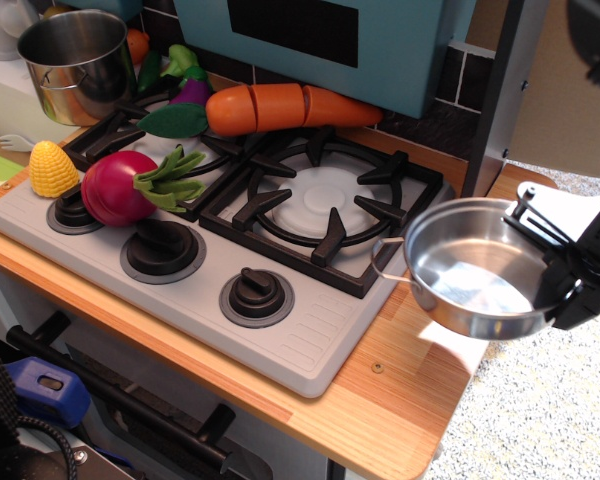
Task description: Put pot or pan on stove
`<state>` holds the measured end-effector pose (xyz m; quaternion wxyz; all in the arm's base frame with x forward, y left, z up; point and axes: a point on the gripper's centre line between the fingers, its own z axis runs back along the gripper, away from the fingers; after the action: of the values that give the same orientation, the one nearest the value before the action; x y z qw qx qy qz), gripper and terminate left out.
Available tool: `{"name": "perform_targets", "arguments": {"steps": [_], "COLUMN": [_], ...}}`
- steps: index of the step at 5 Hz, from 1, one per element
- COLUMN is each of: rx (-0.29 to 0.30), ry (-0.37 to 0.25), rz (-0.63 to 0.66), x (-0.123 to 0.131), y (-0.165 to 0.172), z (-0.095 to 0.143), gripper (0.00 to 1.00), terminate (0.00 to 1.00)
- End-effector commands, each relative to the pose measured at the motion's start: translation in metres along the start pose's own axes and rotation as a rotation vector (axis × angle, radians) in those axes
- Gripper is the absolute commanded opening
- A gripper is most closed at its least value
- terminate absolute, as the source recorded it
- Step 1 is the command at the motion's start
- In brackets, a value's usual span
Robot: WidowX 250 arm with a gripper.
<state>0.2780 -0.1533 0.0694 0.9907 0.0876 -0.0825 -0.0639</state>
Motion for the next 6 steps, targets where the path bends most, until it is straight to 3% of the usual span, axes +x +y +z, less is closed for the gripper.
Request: {"name": "perform_targets", "arguments": {"steps": [1,3,4,5,6], "rx": [0.015,-0.011,-0.041,-0.02,-0.019], "ry": [-0.064,-0.082,-0.127,-0.197,-0.223], "rz": [-0.075,-0.199,-0.247,-0.281,-0.307], "x": [0.007,-0.002,-0.004,0.017,0.032], "y": [0.047,0.099,0.117,0.132,0.143], "z": [0.027,0.018,0.001,-0.014,-0.021], "gripper": [0.0,0.0,0.0,0.0,0.0], "terminate": [0.0,0.0,0.0,0.0,0.0]}}
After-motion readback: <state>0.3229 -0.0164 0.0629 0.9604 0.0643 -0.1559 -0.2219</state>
